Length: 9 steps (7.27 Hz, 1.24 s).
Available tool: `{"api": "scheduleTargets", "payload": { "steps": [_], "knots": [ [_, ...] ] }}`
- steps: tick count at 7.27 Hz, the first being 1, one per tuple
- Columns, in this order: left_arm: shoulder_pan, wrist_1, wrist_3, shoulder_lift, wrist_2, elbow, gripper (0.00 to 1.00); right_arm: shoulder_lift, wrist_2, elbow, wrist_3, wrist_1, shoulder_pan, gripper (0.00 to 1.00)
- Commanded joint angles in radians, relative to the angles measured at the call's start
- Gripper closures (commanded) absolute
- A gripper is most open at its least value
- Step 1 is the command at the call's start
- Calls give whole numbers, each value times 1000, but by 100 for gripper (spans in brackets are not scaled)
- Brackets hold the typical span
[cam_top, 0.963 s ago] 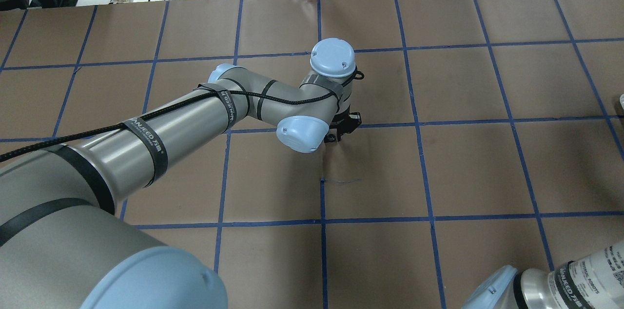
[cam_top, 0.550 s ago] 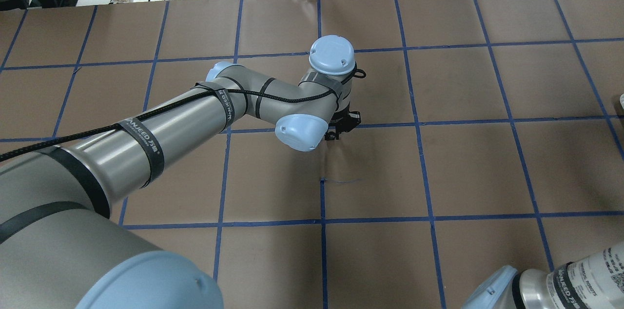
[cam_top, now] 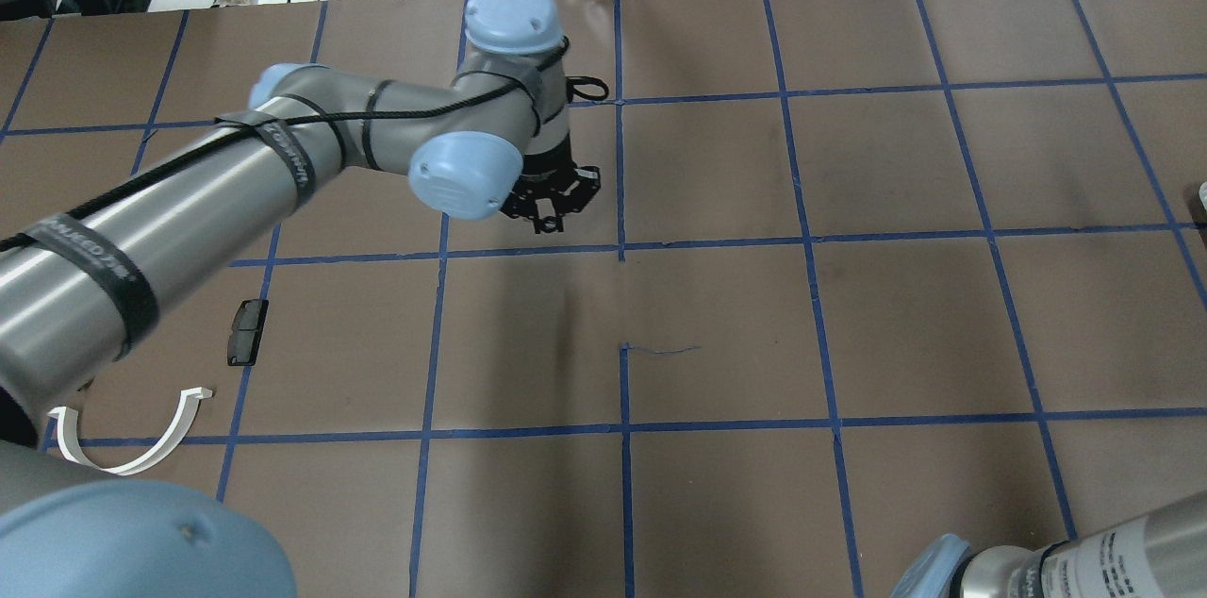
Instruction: Place bearing gear from tray to pile
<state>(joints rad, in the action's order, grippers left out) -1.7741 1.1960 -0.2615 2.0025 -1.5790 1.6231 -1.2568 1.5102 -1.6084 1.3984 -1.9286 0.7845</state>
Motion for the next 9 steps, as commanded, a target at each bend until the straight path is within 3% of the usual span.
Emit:
{"api": "scheduleTargets", "payload": {
  "steps": [1,3,6,7,9],
  "knots": [
    [212,85,249,-92,-3,41,100,-41,7,-27,-171,51,198,100],
    [360,65,382,-142,-67,146,100,-41,-2,-76,-524,37,409,100],
    [655,-45,716,-175,-70,288,100,-3,-5,-84,-1117,-13,780,100],
    [758,-74,817,-169,-69,316,100,55,-4,-84,-1335,-121,909,100],
    [855,-160,939,-146,-70,349,98,190,-4,-73,-1691,-359,1137,100]
  ]
}}
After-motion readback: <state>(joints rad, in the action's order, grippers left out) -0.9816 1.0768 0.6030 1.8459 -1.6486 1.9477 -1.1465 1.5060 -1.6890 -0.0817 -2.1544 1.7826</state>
